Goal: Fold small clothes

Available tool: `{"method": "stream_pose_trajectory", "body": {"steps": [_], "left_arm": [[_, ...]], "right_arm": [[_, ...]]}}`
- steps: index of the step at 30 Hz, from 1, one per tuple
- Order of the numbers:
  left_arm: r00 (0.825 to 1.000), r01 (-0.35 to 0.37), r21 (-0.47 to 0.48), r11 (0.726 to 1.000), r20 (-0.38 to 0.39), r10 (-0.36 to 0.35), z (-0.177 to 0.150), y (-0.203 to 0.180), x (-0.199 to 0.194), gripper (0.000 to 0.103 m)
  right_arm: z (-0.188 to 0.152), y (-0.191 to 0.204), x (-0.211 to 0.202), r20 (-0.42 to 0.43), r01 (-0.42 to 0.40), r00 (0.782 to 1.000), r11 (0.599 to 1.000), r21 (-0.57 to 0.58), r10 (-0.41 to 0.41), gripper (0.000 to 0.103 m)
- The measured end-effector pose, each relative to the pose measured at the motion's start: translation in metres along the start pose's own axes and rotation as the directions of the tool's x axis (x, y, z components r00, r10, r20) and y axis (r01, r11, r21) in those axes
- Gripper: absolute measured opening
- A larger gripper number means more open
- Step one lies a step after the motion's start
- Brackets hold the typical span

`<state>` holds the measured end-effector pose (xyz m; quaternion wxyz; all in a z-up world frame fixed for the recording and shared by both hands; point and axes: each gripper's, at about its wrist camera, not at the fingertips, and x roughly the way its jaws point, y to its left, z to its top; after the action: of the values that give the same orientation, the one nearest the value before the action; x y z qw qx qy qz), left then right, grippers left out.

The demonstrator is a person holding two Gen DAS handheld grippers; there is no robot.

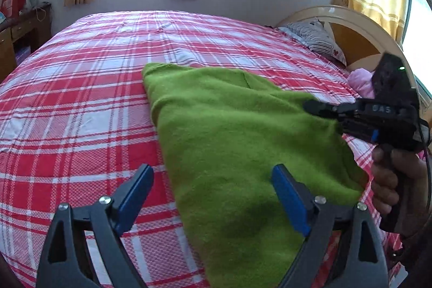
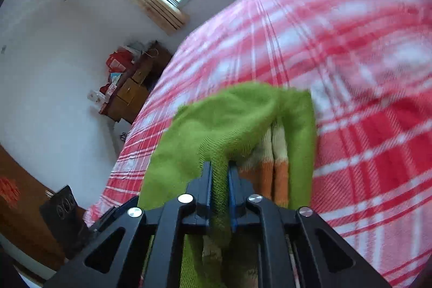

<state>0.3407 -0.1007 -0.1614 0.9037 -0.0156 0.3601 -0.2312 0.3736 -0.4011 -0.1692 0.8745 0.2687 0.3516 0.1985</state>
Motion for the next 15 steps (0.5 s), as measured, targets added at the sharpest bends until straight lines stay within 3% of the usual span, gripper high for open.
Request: {"method": "stream_pose_trajectory", "body": {"steps": [4,8,12,15], "left_arm": [[1.000,-0.002,0.027,1.000,-0.007,0.002,-0.004,-0.005,0.003,0.097],[0.998,-0.013,0.028,1.000,-0.057,0.015,-0.007,-0.008,0.016,0.099],[0.997,0.016,-0.029,0.999,-0.072,-0.018,-0.011,0.002,0.020,0.103],[0.997,0.032,-0.034,0.999,-0.073,-0.035,-0.015,0.002,0.021,0.103]], "right_arm": [[-0.007,0.003,-0.022,0.079,0.066,0.995,0.997,-0.050,-0.062,0.008],[-0.017,-0.030,0.006,-0.025,0.122,0.992,0.993,-0.002,-0.122,0.008],[-0.016,-0.028,0.009,-0.007,0.145,0.989,0.989,-0.025,-0.145,0.009],[-0.007,-0.010,0.000,0.030,0.246,0.969,0.966,-0.079,-0.245,0.036]]}}
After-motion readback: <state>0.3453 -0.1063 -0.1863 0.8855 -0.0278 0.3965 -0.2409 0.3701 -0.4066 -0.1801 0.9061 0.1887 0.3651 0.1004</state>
